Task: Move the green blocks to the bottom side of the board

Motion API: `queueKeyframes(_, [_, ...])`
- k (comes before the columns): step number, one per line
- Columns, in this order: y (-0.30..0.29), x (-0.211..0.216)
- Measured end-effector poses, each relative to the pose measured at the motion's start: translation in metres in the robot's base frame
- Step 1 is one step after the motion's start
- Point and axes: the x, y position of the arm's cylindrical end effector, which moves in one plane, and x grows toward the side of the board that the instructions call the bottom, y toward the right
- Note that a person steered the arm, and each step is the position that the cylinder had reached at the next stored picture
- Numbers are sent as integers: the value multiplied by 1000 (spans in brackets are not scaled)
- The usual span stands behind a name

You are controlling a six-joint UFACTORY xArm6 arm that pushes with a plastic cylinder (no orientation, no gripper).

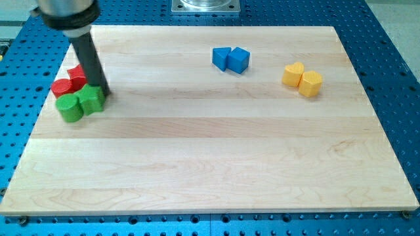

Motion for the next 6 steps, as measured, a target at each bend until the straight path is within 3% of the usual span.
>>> queueKeyframes(2, [13,139])
queueKeyframes(3, [-76,132])
queueKeyframes(4, [-101,89])
queueKeyframes(6, [-89,36])
